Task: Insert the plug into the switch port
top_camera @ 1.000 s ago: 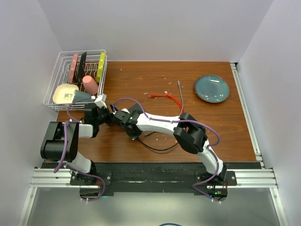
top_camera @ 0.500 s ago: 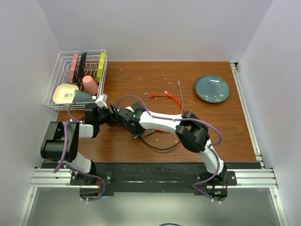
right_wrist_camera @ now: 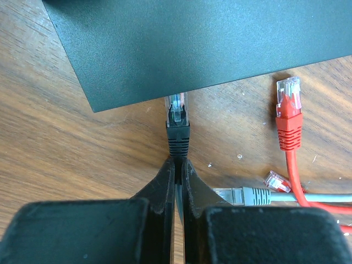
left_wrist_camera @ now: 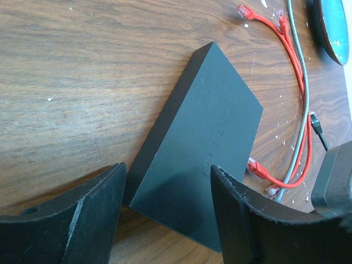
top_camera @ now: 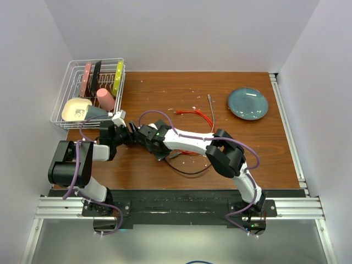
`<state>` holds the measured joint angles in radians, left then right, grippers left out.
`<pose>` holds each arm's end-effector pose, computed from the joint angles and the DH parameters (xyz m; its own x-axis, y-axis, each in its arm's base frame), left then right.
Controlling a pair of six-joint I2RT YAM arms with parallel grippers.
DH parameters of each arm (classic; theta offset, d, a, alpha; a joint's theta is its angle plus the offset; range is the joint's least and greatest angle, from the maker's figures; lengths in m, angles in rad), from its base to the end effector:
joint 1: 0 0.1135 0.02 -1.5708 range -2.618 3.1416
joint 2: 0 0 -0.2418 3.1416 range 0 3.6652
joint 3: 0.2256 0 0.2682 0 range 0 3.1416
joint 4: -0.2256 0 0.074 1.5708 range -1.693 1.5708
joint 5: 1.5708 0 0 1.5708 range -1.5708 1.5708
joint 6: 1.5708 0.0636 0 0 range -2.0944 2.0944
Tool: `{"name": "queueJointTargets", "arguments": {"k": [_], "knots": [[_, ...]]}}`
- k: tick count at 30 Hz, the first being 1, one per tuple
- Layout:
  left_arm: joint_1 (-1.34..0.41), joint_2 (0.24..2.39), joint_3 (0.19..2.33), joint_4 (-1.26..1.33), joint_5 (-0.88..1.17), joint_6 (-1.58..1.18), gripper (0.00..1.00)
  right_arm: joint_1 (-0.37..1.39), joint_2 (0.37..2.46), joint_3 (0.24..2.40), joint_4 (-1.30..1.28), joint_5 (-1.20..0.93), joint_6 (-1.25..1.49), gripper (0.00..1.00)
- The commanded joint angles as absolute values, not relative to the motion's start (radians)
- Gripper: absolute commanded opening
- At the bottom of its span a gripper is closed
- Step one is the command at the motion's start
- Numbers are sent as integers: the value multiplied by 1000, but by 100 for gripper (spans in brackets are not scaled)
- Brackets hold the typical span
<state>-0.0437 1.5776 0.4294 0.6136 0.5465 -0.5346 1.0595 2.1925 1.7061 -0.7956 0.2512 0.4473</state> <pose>0.2923 -0.0459 0.0761 -0.6846 -0.4058 -0.6055 0.1572 0.7290 -0.6662 0.2382 0.3922 0.1109 -0.7733 -0.5220 -0.3598 -0.5275 0.8446 -0.0917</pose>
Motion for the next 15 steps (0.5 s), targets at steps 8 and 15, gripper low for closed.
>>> {"name": "queueJointTargets", "arguments": {"k": [8, 15], "knots": [[-49, 1597, 437, 663, 578, -531, 65, 1063, 2267, 1658, -864, 227, 442, 0], [-49, 1611, 439, 666, 584, -535, 63, 1074, 2272, 1689, -877, 227, 448, 0]]}}
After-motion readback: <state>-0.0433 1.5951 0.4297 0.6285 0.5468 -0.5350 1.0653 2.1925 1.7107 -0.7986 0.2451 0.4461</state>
